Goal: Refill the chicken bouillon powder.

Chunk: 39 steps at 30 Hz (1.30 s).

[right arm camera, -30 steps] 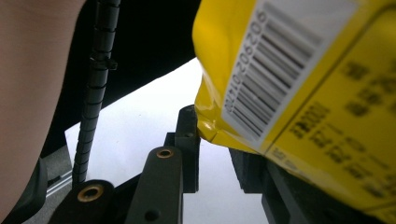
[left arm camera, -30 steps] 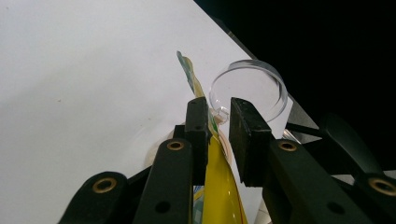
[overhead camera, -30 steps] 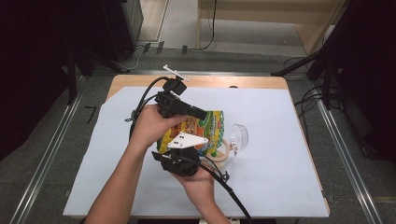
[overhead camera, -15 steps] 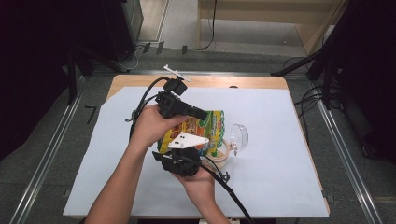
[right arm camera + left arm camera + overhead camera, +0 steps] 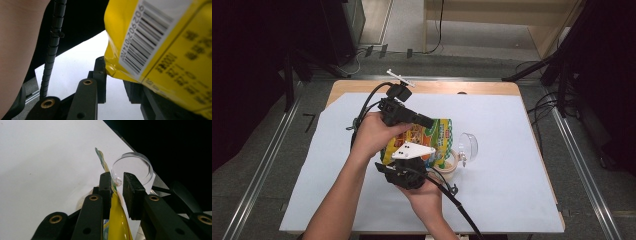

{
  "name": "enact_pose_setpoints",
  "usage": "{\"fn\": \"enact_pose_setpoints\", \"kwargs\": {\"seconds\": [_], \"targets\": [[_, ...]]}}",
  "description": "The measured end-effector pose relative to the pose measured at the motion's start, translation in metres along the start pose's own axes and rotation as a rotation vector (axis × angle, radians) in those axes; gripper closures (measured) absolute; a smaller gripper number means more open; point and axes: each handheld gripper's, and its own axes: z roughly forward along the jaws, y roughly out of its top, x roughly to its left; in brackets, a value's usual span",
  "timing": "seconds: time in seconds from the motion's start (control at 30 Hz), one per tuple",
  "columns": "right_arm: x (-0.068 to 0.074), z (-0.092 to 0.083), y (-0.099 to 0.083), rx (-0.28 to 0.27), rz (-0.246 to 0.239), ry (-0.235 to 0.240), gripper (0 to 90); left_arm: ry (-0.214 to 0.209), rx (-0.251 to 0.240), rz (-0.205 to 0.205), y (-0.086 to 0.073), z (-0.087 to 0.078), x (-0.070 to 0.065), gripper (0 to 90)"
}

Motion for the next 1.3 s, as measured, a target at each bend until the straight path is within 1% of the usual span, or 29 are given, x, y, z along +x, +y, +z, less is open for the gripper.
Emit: {"fn": "enact_pose_setpoints", "kwargs": {"seconds": [1.3], "targets": [[0.0010,-0.0023,0.0017,0.004,-0.007,-0.005,75.0,-0.008,-0.001,-0.001,0.0014,-0.0005,0.0012,77.7]]}}
